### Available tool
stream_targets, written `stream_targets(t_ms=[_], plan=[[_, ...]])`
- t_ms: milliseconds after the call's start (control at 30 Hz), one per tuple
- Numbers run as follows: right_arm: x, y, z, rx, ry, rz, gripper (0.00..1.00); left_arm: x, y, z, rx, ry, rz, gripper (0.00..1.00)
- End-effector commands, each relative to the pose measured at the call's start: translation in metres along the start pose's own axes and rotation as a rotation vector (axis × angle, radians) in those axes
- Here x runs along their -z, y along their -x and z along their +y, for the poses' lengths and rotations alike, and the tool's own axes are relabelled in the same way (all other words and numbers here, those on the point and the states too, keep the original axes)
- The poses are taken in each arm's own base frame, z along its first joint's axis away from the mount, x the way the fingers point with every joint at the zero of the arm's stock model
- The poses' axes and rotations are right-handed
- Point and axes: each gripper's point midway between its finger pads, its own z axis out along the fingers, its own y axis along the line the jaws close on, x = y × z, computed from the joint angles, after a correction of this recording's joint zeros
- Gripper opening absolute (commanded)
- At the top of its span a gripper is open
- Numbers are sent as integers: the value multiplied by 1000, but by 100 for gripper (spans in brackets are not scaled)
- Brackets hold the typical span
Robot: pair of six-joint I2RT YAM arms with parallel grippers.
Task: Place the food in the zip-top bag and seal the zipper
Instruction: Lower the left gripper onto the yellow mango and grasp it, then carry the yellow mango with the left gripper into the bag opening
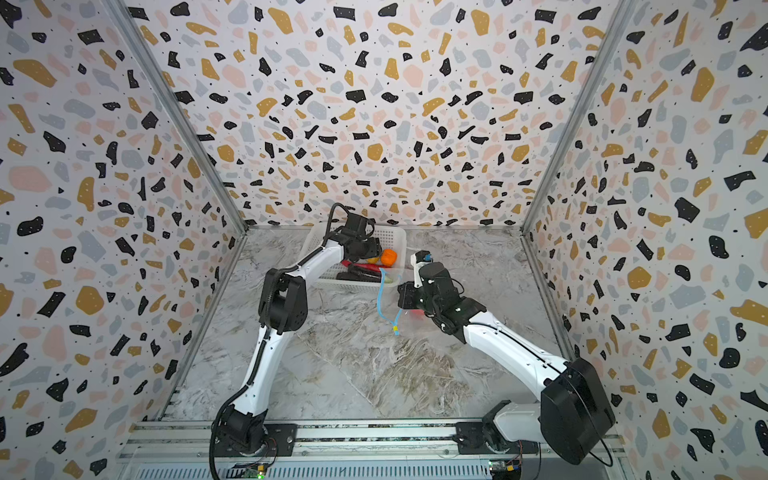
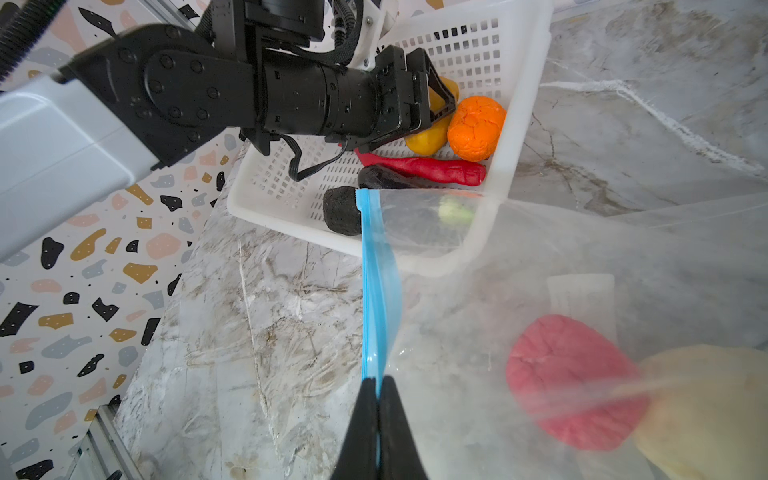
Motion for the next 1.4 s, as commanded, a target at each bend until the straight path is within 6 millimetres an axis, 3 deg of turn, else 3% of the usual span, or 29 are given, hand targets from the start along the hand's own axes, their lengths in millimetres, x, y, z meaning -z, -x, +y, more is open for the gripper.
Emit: stream_targets(t_ms=[0,233,400,567,900,1100,1367], plan=[[9,9,6,1,22,-35,0,-4,10,0,-4,4,-37,64],[11,12,7,1,20,-44,0,4,12,2,-16,10,-40,51],[14,12,6,1,20,-53,0,25,17,-2,-34,8,-60,45],[15,11,3,2,9,-57,0,61,22,-12,-45,-30,-80,42],[16,16,1,4,3,-71,0,145,7,-30,-29,-144,-154,42],[22,21,4,2,11,-88,0,186,-15,-52,-14,-273,-146,43],[26,24,5,-8,22,-97,0,241,-77,-73,-52,-426,-124,44]])
